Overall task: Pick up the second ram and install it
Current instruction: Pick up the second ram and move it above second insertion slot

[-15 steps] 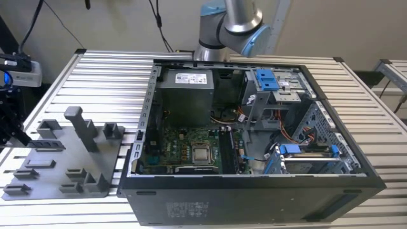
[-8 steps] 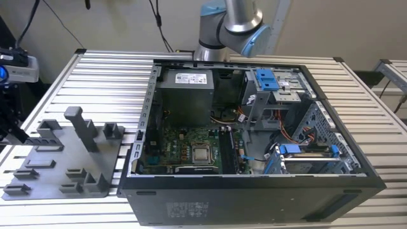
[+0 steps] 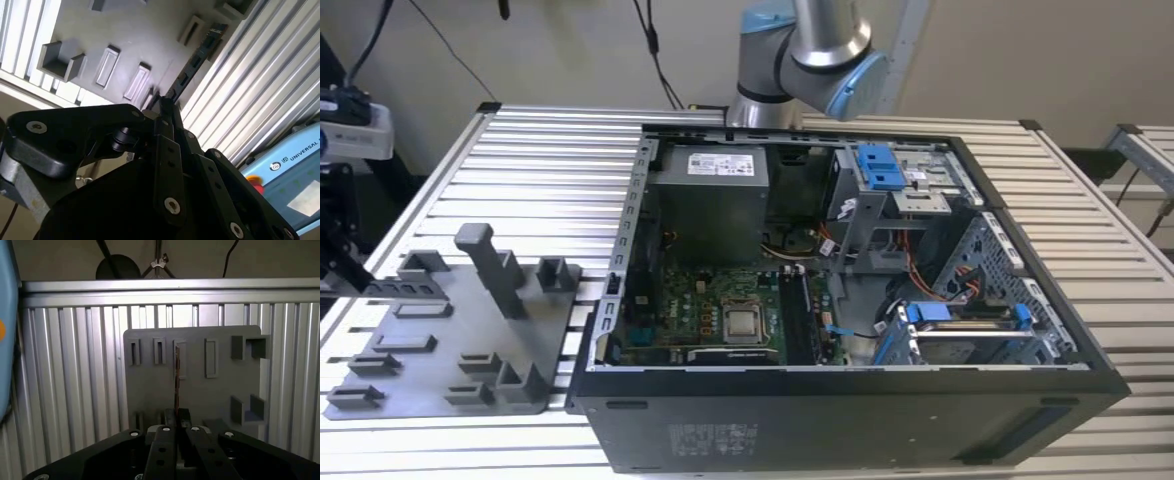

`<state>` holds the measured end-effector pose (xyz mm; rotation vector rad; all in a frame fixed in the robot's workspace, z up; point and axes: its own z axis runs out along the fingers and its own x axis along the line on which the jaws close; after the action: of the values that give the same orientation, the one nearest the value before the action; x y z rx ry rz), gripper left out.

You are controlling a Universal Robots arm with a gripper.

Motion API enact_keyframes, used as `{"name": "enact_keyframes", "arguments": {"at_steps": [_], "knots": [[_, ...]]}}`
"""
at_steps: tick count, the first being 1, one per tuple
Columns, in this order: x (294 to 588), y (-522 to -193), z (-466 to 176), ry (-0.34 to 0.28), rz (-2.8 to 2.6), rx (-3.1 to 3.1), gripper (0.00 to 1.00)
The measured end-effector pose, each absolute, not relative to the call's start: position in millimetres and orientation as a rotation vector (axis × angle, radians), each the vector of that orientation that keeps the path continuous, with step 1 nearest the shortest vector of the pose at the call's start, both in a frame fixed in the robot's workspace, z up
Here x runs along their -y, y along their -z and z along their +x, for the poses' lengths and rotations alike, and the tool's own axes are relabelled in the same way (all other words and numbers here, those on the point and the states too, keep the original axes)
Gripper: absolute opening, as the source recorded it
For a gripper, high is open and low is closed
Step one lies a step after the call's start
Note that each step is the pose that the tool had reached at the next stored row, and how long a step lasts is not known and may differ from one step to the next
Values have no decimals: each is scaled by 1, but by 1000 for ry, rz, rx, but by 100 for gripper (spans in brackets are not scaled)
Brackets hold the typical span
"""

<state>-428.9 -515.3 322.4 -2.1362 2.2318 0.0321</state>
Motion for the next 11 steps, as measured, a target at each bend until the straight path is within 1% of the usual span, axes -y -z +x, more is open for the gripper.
{"name": "enact_keyframes", "arguments": {"at_steps": [11], "knots": [[515, -339, -429, -32, -2136, -2232, 14]]}}
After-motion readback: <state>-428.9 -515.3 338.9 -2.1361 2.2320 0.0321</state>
